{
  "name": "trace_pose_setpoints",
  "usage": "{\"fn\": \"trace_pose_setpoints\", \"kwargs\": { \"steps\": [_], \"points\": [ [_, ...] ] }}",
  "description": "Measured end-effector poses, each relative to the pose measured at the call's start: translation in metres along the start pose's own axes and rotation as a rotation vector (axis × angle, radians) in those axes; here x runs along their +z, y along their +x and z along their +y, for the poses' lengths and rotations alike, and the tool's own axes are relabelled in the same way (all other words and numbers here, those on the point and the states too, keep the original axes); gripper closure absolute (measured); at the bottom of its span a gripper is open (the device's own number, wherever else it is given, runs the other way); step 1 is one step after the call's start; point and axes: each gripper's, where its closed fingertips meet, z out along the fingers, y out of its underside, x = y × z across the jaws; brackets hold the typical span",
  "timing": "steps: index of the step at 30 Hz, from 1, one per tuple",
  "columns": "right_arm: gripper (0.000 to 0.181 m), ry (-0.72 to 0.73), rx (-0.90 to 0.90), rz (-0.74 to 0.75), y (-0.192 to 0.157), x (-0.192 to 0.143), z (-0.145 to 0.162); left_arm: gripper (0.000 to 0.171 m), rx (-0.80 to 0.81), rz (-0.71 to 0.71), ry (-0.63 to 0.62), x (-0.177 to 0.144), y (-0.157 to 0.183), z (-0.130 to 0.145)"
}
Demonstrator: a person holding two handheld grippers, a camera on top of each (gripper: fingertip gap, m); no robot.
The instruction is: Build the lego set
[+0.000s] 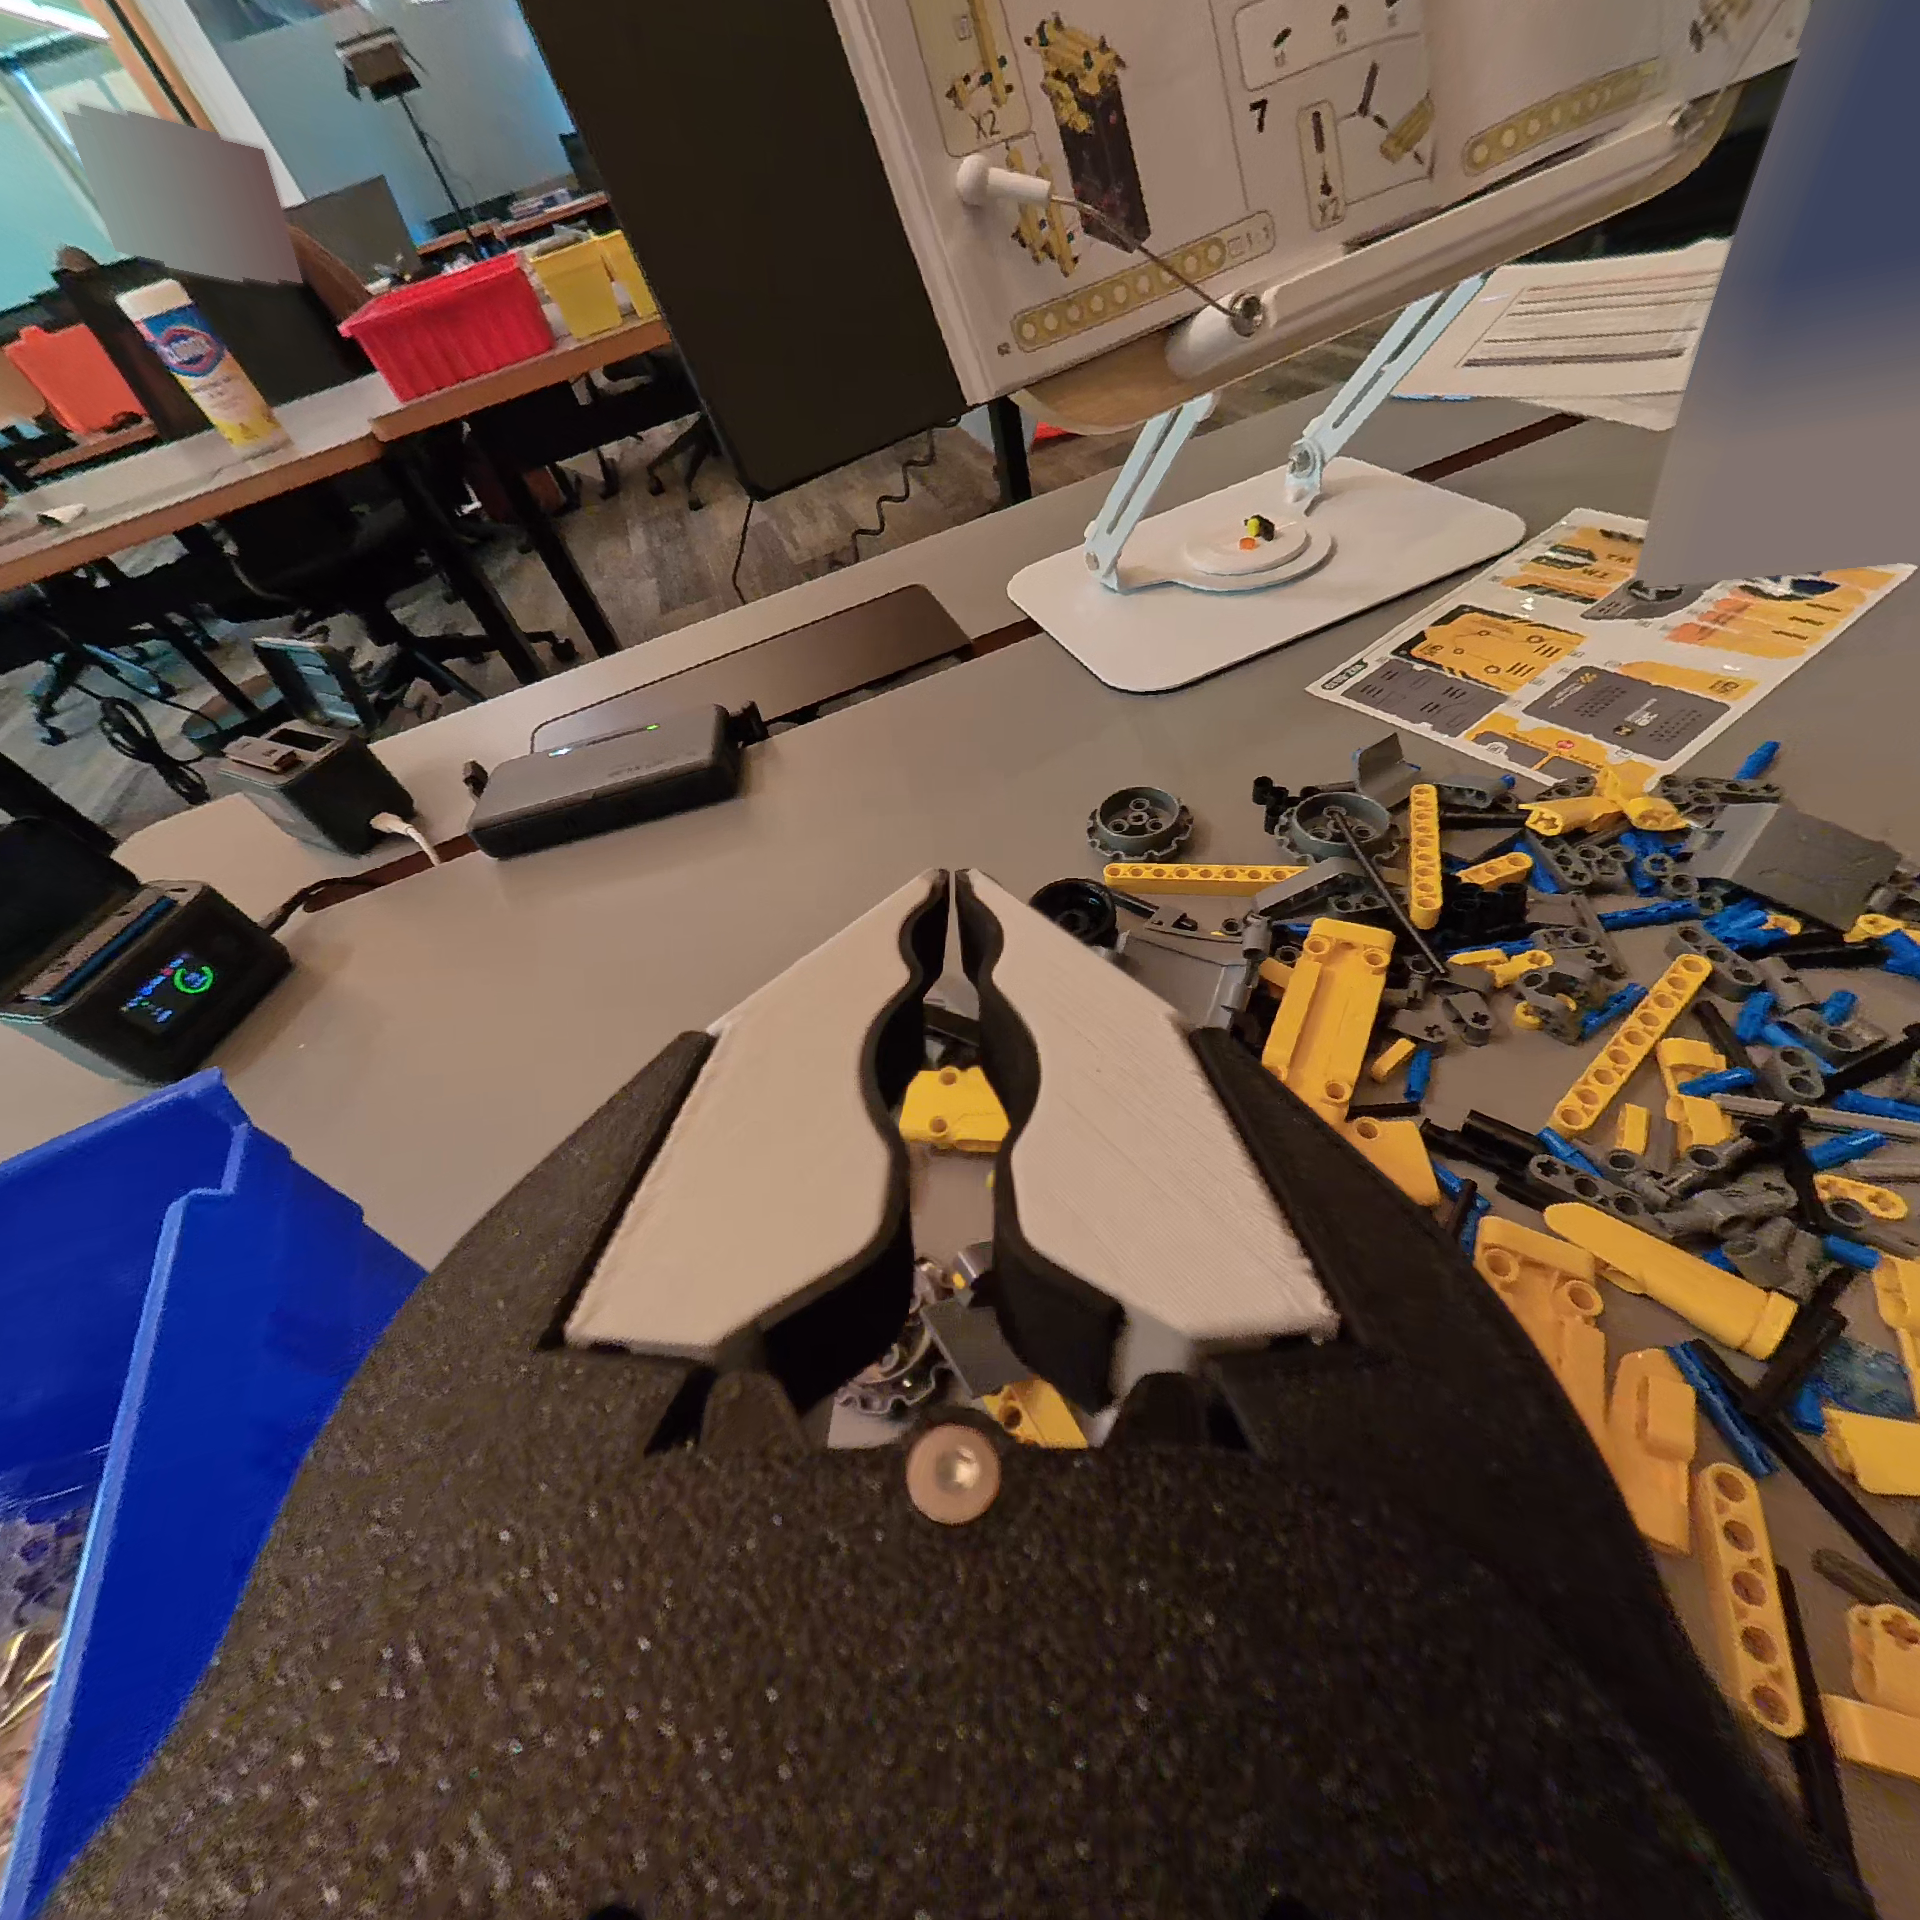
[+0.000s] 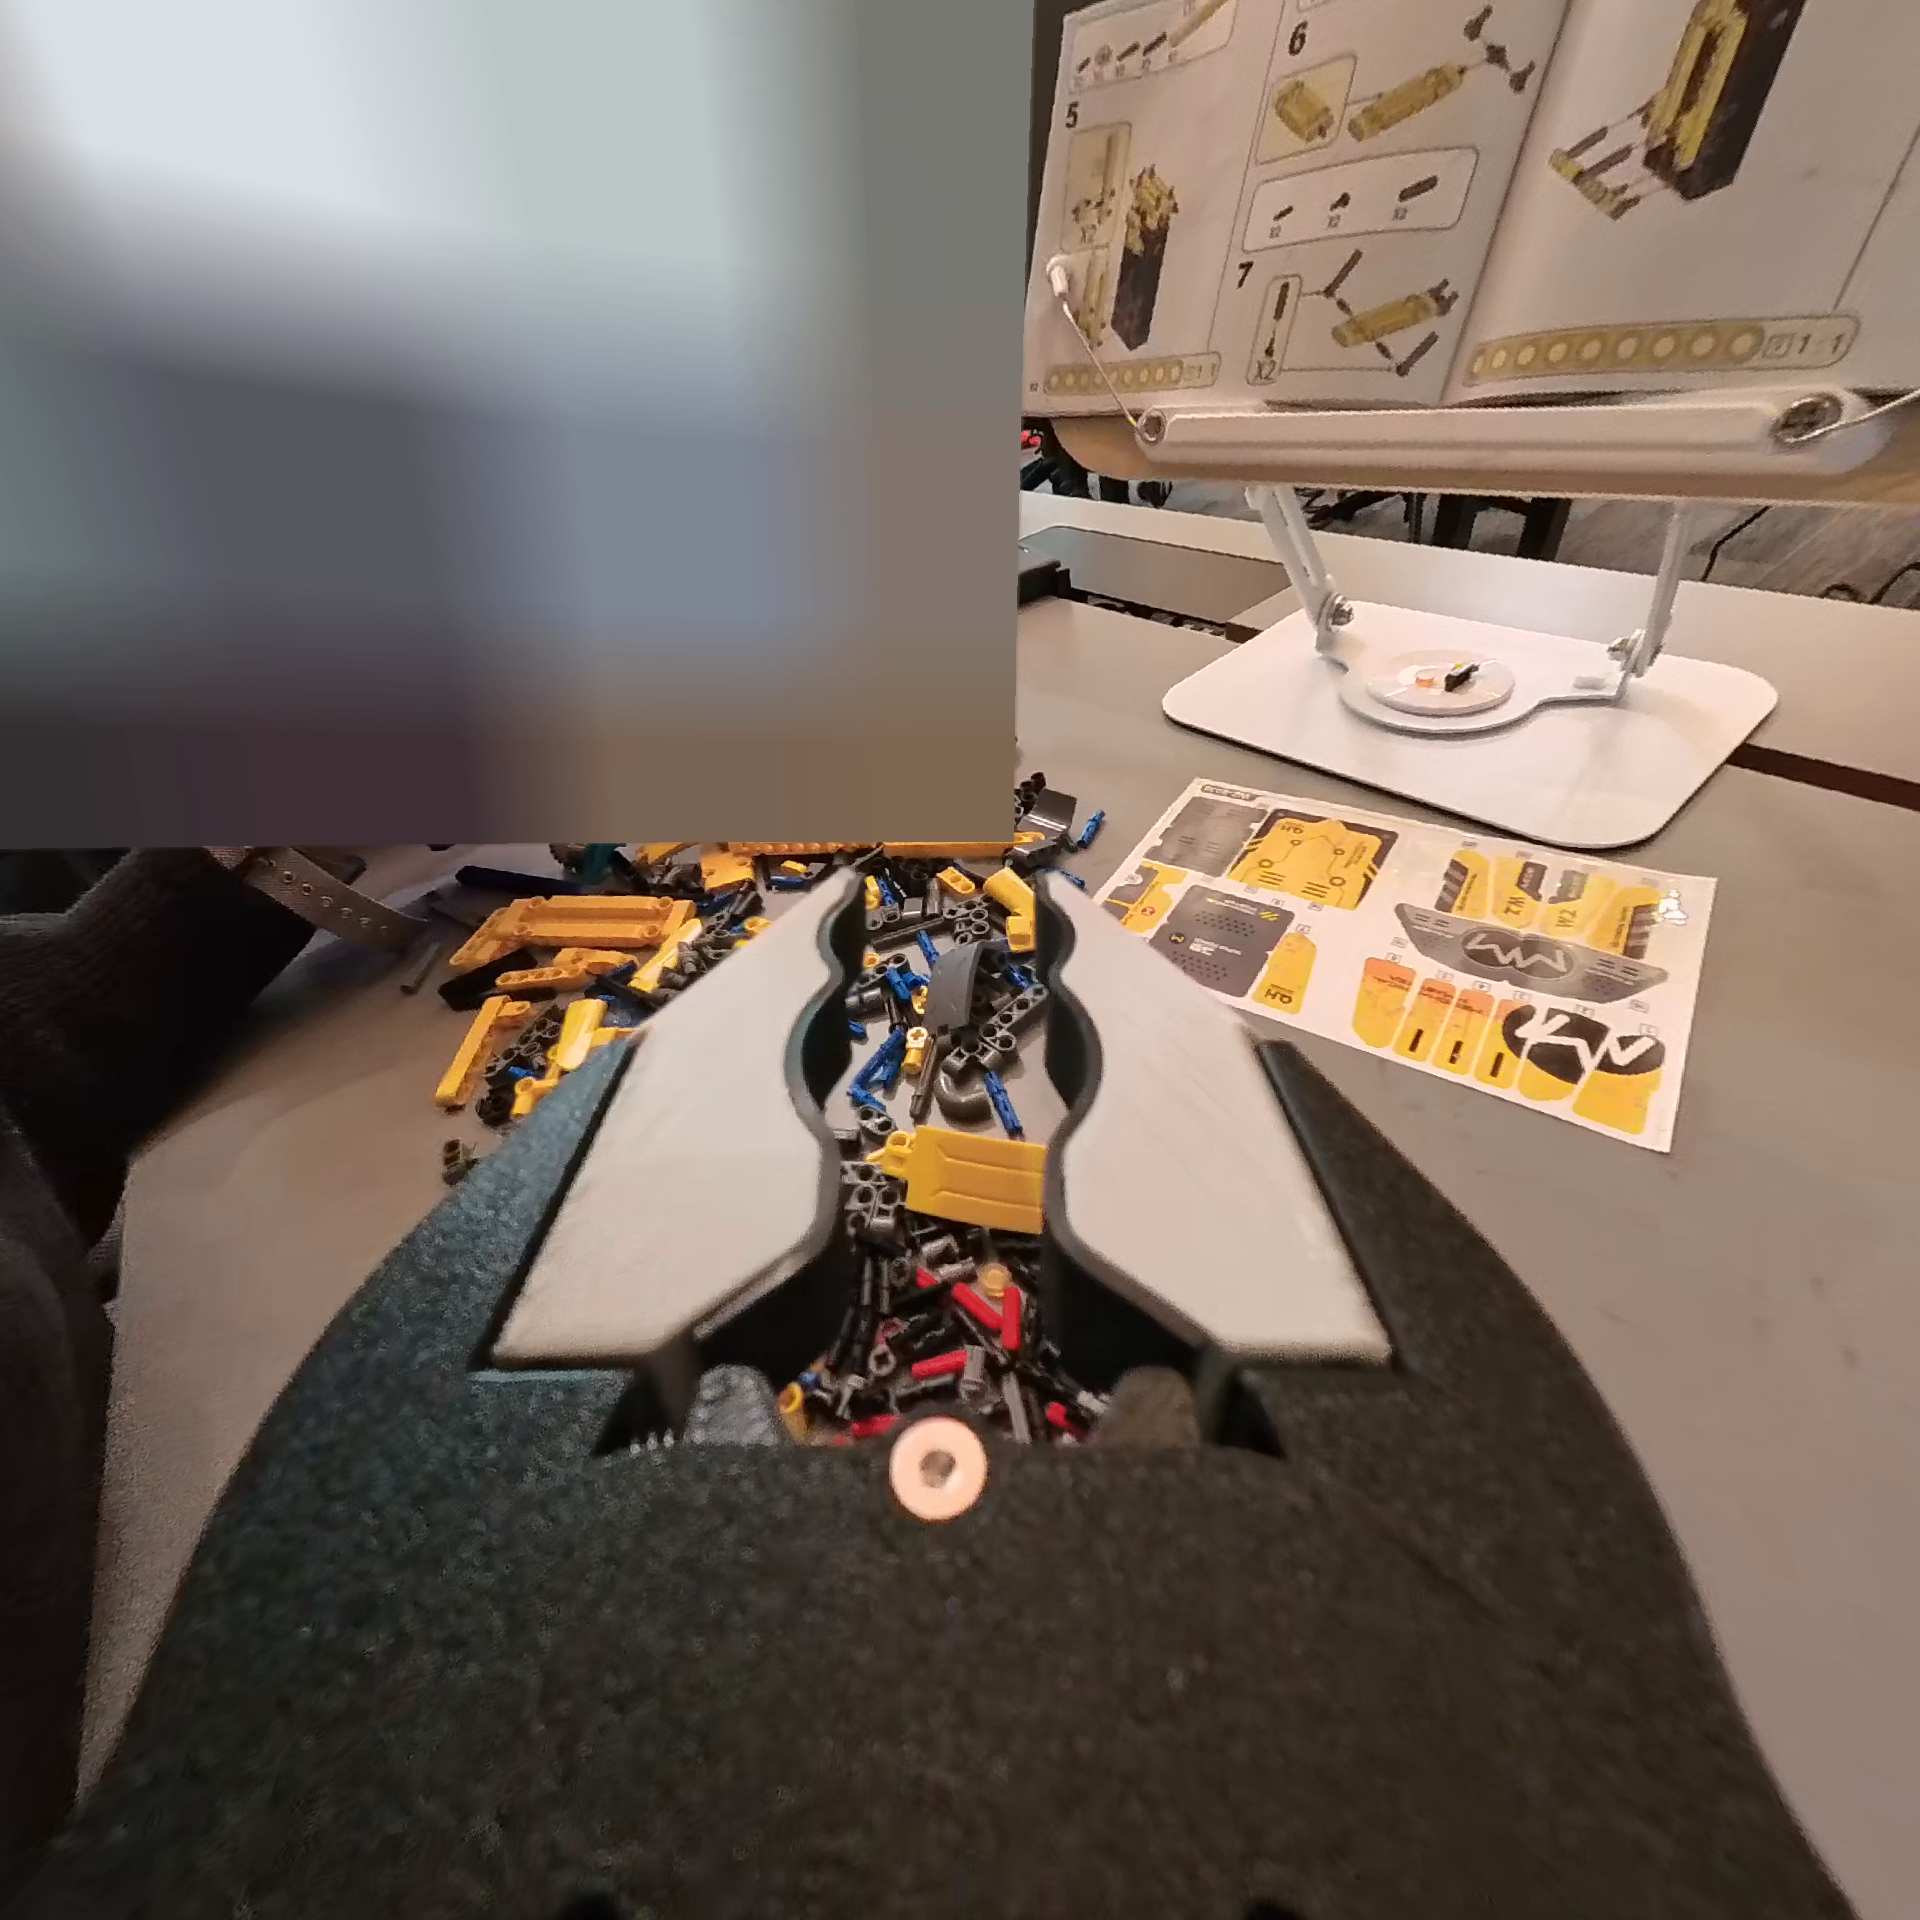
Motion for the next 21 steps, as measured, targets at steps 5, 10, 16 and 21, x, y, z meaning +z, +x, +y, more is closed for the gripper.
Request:
{"fn": "trace_pose_setpoints", "kwargs": {
  "steps": [5, 10, 16, 21],
  "points": [
    [0.150, -0.005, -0.022, 0.008, -0.003, 0.001, 0.000, 0.171, -0.031, 0.105, -0.005, 0.004, 0.020, 0.001],
    [0.150, 0.014, -0.052, 0.007, -0.010, 0.000, -0.003, 0.171, -0.015, 0.160, 0.004, 0.003, 0.035, -0.002],
    [0.151, 0.023, -0.075, 0.002, -0.022, 0.001, 0.008, 0.171, -0.042, 0.177, 0.059, -0.002, 0.036, -0.010],
    [0.157, 0.089, -0.153, 0.102, -0.029, -0.018, 0.015, 0.171, -0.061, 0.185, 0.104, -0.007, 0.035, -0.018]
  ]
}}
